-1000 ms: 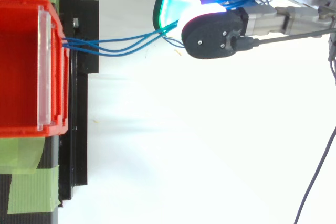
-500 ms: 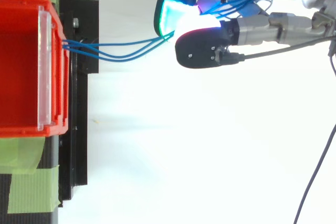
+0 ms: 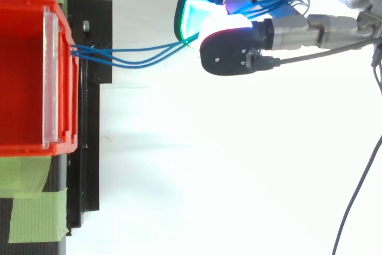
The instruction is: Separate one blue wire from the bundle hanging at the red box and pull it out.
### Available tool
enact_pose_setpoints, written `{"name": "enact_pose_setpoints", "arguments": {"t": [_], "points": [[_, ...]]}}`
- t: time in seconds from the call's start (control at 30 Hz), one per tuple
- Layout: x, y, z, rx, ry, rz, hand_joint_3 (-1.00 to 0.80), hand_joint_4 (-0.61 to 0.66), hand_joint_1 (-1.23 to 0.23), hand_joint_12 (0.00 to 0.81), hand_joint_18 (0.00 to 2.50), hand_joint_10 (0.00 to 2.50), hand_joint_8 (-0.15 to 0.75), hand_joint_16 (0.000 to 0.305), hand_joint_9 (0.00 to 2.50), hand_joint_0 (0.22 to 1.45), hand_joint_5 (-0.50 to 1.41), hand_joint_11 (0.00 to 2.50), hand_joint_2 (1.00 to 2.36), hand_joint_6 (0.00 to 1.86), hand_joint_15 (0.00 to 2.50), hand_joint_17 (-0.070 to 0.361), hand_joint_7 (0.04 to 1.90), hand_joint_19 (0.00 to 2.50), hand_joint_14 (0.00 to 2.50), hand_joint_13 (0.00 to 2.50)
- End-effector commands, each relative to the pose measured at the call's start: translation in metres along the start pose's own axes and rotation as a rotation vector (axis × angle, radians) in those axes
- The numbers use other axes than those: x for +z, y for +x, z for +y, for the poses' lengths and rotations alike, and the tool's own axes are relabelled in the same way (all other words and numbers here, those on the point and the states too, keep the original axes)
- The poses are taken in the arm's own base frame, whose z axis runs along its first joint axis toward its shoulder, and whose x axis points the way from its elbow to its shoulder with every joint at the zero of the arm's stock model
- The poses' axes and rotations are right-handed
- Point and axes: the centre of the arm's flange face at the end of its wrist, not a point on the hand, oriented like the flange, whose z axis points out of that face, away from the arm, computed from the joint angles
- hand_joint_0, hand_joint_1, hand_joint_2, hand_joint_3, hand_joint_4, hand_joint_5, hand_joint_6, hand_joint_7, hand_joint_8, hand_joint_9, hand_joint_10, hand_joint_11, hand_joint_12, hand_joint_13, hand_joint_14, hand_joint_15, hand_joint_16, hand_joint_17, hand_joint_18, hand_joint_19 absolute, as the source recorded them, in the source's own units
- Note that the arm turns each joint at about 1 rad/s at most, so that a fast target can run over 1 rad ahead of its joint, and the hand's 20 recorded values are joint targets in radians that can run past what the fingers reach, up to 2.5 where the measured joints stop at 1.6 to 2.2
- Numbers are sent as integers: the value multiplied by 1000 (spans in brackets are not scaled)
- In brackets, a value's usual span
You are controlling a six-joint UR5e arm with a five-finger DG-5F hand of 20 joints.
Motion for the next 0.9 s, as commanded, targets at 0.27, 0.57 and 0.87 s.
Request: {"name": "enact_pose_setpoints", "arguments": {"t": [0.27, 0.57, 0.87], "points": [[-1, 3, 1, 68, 0, 5, -175, 165, -891, 288, 630, 15, 289, 45, 755, 796, -264, 1274, 1028, 853, 595, 100, 1045, 847, 2410, 1113], [-1, 3, 2, 69, -1, 4, -257, 164, -914, 291, 621, 16, 279, 45, 697, 811, -267, 1272, 1022, 851, 580, 101, 1050, 833, 2424, 1077], [-1, 3, 1, 68, 1, 4, -280, 154, -931, 286, 599, 15, 265, 46, 626, 822, -270, 1271, 1020, 846, 569, 103, 1046, 833, 2443, 1029]]}}
